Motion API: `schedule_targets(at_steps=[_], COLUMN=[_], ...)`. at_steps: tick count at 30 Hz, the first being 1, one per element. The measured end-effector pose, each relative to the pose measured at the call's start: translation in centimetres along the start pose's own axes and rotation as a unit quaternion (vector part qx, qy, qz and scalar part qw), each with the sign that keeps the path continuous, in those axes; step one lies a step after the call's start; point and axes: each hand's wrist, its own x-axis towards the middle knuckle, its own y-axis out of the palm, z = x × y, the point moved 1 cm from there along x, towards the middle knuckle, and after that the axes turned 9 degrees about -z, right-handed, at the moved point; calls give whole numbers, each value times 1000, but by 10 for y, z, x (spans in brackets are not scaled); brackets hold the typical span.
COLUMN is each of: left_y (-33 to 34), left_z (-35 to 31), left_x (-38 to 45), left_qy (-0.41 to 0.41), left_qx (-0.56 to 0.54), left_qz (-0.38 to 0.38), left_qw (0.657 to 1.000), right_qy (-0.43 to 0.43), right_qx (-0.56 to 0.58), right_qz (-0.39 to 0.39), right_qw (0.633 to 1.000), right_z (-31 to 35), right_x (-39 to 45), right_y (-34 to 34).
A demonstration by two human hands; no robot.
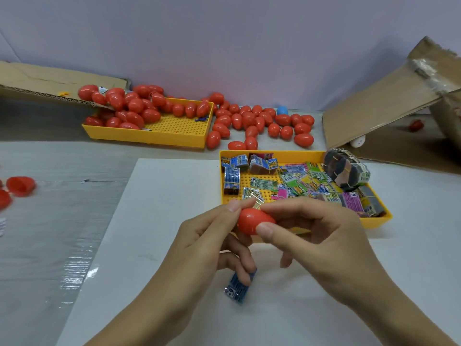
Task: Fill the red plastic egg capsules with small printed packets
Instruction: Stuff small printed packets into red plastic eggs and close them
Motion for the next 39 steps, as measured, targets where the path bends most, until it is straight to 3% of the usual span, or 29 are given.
schedule_targets(at_steps=[5, 15, 24, 28, 30, 32, 35, 37, 39], left_y=[-2, -7, -7, -6, -8, -9, -11, -12, -12], left_z=[1, -1, -3, -5, -6, -8, -10, -9, -9], left_x=[1, -2, -1, 0, 1, 1, 2, 3, 4], left_qy=[-1, 125, 125, 151, 176, 200, 218, 224, 228], left_qx=[20, 57, 43, 31, 18, 8, 8, 19, 20], left_qz=[-13, -25, -9, 0, -4, -8, -14, -21, -23], left_qw=[1000, 990, 991, 988, 984, 980, 976, 974, 973], right_qy=[-63, 83, 27, 42, 68, 38, -61, -74, -79], right_qx=[-46, 95, 87, 80, 51, -61, -270, -337, -353], right_qz=[8, 14, 26, 47, 84, 135, 239, 290, 298], right_qw=[997, 992, 996, 995, 993, 988, 931, 893, 883], right_z=[-3, 3, 2, 0, -2, -2, -7, -12, -13], right_x=[-3, 5, 3, 4, 7, 8, 4, 2, 2], right_y=[3, -2, -1, -3, -9, -17, -14, -8, -4])
